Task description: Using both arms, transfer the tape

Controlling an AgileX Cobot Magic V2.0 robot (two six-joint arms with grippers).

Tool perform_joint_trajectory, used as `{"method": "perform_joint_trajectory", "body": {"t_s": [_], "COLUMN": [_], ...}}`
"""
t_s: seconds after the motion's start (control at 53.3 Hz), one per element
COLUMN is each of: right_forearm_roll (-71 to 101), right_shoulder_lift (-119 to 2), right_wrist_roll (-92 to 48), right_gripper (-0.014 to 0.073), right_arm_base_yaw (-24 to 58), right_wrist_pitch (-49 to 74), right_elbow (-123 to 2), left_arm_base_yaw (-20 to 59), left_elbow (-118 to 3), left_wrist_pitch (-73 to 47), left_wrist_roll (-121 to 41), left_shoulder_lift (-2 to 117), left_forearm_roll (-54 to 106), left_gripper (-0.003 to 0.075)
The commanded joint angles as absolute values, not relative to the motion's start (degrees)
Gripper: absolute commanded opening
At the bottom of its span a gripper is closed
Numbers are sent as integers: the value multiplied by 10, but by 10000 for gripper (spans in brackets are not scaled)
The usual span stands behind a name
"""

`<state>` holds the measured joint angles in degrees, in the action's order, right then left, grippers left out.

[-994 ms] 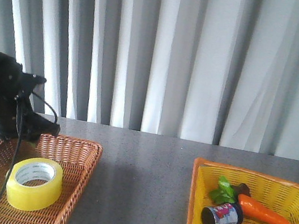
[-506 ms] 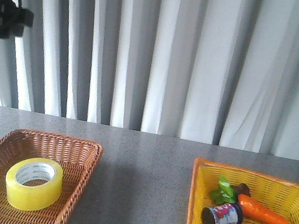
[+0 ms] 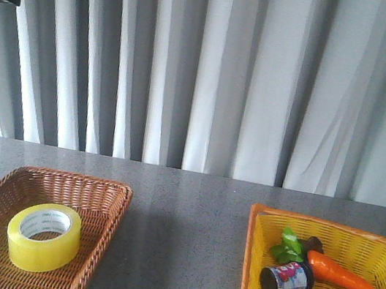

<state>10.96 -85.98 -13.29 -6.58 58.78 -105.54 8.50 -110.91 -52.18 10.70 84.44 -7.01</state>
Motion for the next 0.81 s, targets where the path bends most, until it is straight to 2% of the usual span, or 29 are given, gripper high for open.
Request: {"method": "perform_joint_trajectory", "body": {"t_s": [0.0,0.788], "right_forearm_roll": [114,114], "right_shoulder_lift": [-839,-839], "right_wrist_roll": [-138,-138], "right_gripper": [-8,-8], "right_arm_base_yaw": [-68,-68], "right_wrist_pitch": [551,551], "right_elbow": [-1069,-1069], "left_arm_base_yaw": [86,86], "left_elbow": [-1121,-1121], "left_wrist_pitch": [-470,-504], "left_wrist_roll": [108,114], "left_shoulder_lift": [826,826], "left_forearm_roll": [-68,-68], "left_gripper": [-8,-7]}}
